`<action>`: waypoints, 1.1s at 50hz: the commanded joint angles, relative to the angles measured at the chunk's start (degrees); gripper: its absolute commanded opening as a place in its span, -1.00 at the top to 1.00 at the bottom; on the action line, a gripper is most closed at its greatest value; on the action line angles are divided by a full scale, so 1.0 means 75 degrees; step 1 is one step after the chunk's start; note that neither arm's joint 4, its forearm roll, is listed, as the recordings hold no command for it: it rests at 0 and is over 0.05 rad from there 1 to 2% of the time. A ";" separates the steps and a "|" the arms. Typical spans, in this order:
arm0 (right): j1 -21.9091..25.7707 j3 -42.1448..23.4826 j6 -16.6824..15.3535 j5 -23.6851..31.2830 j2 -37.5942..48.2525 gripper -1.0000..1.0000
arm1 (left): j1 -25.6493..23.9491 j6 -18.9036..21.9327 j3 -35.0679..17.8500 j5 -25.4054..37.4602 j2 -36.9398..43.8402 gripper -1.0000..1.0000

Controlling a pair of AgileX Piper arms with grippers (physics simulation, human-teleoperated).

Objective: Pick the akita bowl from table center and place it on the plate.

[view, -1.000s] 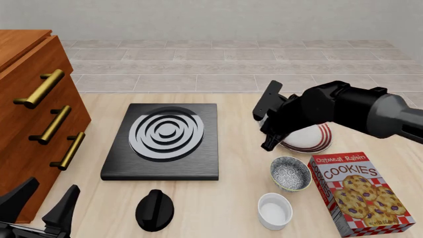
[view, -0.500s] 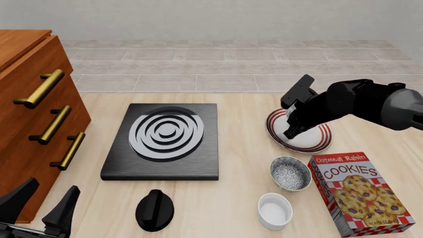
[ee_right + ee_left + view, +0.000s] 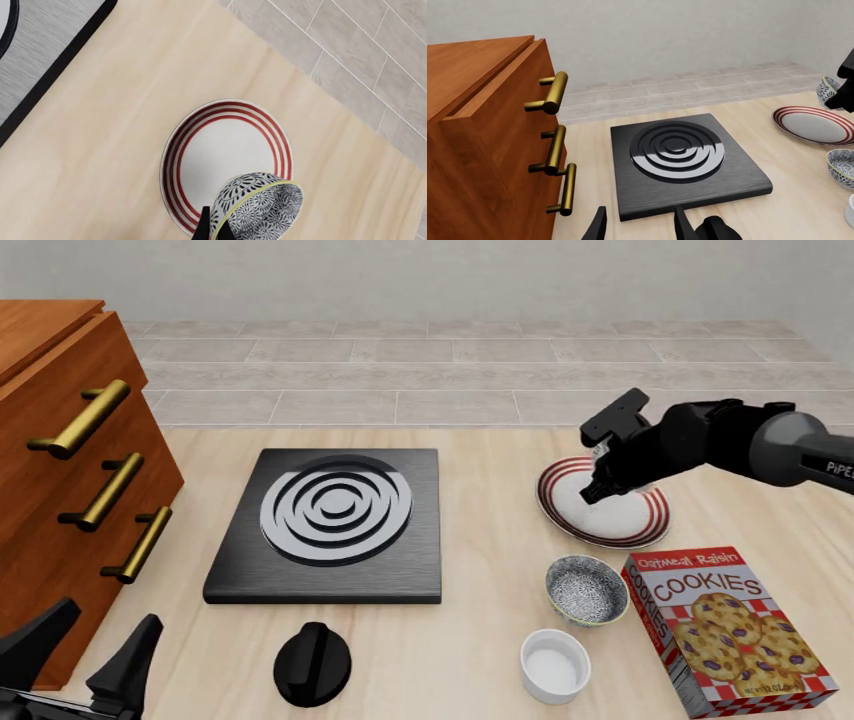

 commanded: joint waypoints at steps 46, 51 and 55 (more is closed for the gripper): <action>-0.0087 -0.0214 0.0284 -0.0737 0.1369 1.00 | -0.0052 0.0024 0.0002 -0.0005 0.0051 -1.00; -0.0083 -0.0137 0.0315 -0.0777 0.1384 1.00 | -0.0057 0.0024 0.0004 -0.0028 0.0077 -1.00; -0.0144 -0.0124 0.0248 -0.0820 0.1394 -1.00 | -0.0064 0.0025 0.0004 -0.0042 0.0099 -1.00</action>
